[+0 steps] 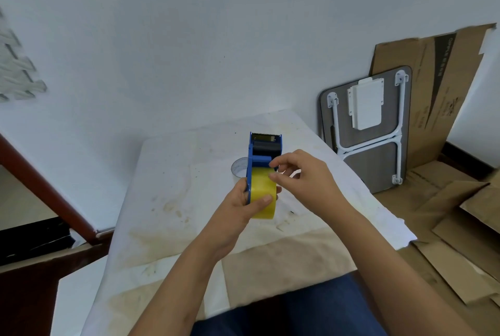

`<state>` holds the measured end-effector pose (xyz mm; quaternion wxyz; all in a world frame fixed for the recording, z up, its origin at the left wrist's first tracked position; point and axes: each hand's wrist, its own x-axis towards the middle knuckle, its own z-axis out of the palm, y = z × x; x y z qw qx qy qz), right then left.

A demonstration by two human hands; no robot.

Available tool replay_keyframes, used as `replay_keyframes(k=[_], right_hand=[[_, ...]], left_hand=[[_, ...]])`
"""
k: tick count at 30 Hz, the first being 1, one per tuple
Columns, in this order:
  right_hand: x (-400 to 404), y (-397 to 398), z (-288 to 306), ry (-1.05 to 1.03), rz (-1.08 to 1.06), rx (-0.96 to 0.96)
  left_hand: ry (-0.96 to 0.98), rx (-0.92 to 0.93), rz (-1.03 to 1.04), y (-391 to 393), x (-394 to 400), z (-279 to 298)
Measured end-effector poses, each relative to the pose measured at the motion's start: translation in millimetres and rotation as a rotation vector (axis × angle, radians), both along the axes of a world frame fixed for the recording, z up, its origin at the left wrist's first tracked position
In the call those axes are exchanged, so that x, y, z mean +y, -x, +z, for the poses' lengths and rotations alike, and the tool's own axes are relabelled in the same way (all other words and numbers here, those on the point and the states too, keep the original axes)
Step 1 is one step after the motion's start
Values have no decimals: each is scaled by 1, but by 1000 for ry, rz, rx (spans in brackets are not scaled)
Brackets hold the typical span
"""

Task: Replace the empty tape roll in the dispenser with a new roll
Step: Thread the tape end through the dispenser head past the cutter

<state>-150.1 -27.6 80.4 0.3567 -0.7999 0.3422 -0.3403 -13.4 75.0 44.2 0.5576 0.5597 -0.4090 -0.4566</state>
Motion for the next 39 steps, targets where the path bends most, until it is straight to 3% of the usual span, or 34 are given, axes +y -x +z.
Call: replay_keyframes(k=[6, 15, 19, 23, 31, 39], right_hand=[[-2, -10, -6, 107, -65, -8], [-12, -4, -6, 427, -89, 8], [-17, 1, 4, 320, 49, 34], [-21, 6, 12, 262, 41, 41], [-16, 3, 9, 417, -22, 77], [-14, -1, 12, 455, -26, 78]], left_hand=[[-9, -12, -27, 0, 1, 3], [23, 77, -61, 1, 5, 1], [35, 167, -84, 1, 8, 3], [48, 270, -104, -1, 9, 4], [9, 193, -114, 1, 8, 7], [7, 314, -133, -1, 12, 6]])
